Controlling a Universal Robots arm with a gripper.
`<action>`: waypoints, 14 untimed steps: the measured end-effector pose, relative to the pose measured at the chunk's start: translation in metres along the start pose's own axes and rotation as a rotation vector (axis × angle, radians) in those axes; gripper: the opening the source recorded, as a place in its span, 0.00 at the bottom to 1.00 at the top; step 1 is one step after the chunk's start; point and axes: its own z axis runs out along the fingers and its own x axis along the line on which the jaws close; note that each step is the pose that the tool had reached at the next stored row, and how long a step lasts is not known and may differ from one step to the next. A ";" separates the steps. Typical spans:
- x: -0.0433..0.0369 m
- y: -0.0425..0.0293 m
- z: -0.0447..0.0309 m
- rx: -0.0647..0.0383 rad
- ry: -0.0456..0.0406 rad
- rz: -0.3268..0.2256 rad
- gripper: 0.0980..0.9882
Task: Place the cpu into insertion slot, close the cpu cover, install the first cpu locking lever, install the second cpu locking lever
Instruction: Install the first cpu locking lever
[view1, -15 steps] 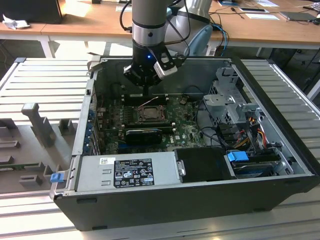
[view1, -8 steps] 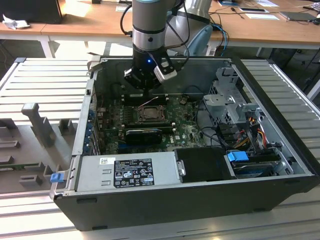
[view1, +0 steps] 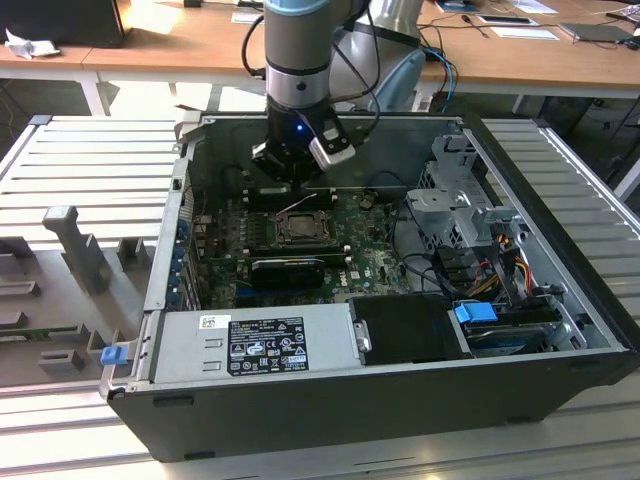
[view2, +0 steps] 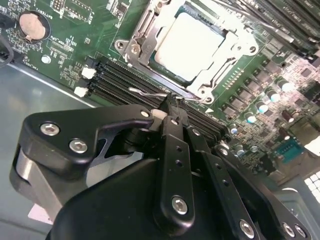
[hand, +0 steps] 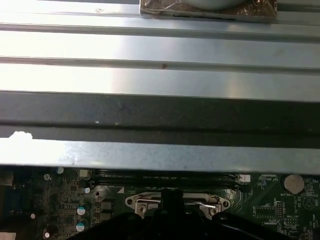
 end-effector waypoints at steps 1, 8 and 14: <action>-0.0009 0.0000 0.0003 -0.005 0.0028 0.000 0.01; -0.0058 -0.0009 0.0085 -0.013 0.0102 -0.001 0.01; -0.0144 0.0000 0.0132 -0.013 0.0134 0.000 0.01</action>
